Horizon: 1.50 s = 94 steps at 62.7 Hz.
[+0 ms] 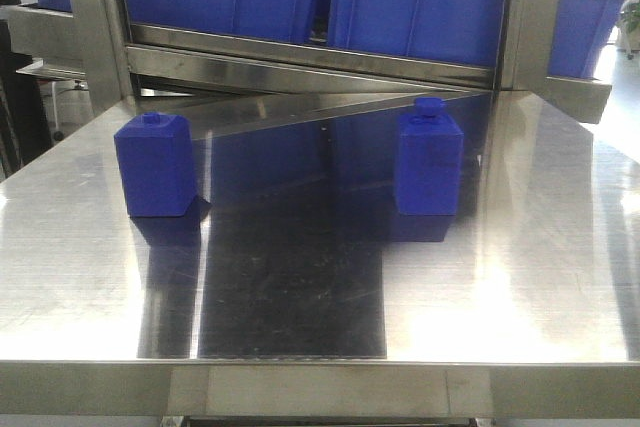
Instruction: Pick and sort blue part to right shelf
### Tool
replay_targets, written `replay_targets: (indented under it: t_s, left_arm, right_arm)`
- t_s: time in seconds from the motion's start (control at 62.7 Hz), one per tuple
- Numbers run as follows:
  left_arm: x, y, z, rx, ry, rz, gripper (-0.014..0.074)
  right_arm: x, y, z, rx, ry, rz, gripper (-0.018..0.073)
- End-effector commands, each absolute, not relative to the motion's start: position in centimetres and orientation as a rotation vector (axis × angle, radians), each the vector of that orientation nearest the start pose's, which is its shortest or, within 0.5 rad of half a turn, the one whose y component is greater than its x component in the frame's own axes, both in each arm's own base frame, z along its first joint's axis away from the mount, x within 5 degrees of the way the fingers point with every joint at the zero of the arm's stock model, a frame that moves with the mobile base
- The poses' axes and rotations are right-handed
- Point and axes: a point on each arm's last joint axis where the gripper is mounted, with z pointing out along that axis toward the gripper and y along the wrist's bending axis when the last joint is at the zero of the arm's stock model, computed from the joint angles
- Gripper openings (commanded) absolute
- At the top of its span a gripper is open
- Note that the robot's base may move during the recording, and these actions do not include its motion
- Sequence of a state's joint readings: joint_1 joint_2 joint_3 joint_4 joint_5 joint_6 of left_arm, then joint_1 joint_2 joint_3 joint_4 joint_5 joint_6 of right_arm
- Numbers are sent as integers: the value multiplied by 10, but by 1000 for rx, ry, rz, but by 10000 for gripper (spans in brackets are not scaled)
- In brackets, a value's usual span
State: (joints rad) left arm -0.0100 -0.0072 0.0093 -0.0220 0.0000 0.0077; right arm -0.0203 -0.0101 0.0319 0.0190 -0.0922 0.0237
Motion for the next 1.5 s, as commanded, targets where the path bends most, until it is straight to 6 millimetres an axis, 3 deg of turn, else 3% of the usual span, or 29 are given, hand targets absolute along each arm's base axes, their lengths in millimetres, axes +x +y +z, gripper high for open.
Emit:
replay_targets:
  t_s: [0.0,0.654,1.005,1.229,1.388,1.484]
  left_arm:
    - [54,0,213,-5,1393,-18,124]
    - [54,0,213,-5,1393,-18,124]
    - [54,0,213,-5,1393,-18,124]
    - [54,0,213,-5,1393,-18,124]
    - [54,0,213,-5,1393,-18,124]
    - [54,0,213,-5,1393,-18,124]
  right_arm:
    - [51,-2,228,46,1282,15,55]
    - [51,-1,228,46,1312,15,55]
    - [53,-1,252,34,1456,0,55]
    - [73,1,274,-99,1588,-65,55]
    - [97,13,290,-31,1676,172,55]
    - [113,19,293,-23,1794,201,55]
